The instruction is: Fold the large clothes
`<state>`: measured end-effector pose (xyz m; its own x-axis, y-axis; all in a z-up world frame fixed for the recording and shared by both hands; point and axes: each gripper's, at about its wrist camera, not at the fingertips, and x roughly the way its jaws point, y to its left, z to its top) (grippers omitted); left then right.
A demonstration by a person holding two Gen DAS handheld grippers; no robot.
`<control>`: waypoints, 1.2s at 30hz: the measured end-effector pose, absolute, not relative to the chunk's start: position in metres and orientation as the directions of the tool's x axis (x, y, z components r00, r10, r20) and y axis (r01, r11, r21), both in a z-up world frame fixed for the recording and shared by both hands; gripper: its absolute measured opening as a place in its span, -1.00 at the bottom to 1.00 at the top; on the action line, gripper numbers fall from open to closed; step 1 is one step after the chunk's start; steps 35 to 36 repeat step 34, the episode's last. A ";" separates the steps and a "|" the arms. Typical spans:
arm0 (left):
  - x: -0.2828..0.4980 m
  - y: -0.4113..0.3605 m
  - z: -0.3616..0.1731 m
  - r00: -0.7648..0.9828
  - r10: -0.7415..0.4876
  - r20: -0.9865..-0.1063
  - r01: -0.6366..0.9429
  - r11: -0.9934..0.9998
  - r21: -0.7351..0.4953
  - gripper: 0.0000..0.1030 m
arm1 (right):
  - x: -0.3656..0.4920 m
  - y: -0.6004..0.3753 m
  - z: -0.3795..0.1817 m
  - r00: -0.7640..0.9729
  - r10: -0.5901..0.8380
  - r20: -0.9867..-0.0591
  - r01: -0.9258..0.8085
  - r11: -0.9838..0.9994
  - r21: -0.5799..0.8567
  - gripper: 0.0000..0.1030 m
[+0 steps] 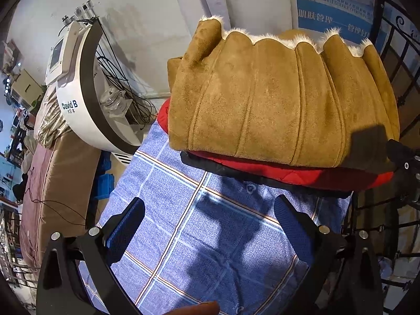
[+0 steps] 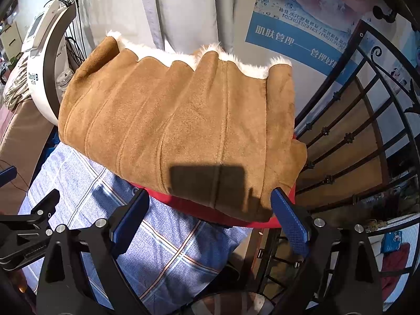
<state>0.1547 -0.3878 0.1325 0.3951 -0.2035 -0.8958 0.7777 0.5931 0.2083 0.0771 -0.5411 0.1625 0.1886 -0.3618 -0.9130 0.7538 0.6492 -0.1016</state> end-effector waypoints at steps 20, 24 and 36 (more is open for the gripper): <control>0.148 -0.386 0.133 0.391 -0.223 -0.893 0.792 0.576 0.203 0.88 | 0.077 -0.542 0.160 0.185 -0.360 -0.915 0.753 0.650 -0.104 0.79; 0.146 -0.387 0.134 0.390 -0.225 -0.893 0.795 0.572 0.203 0.88 | 0.077 -0.542 0.160 0.185 -0.361 -0.914 0.753 0.650 -0.104 0.79; 0.147 -0.388 0.134 0.387 -0.220 -0.895 0.797 0.568 0.205 0.88 | 0.078 -0.543 0.160 0.183 -0.362 -0.914 0.753 0.649 -0.106 0.79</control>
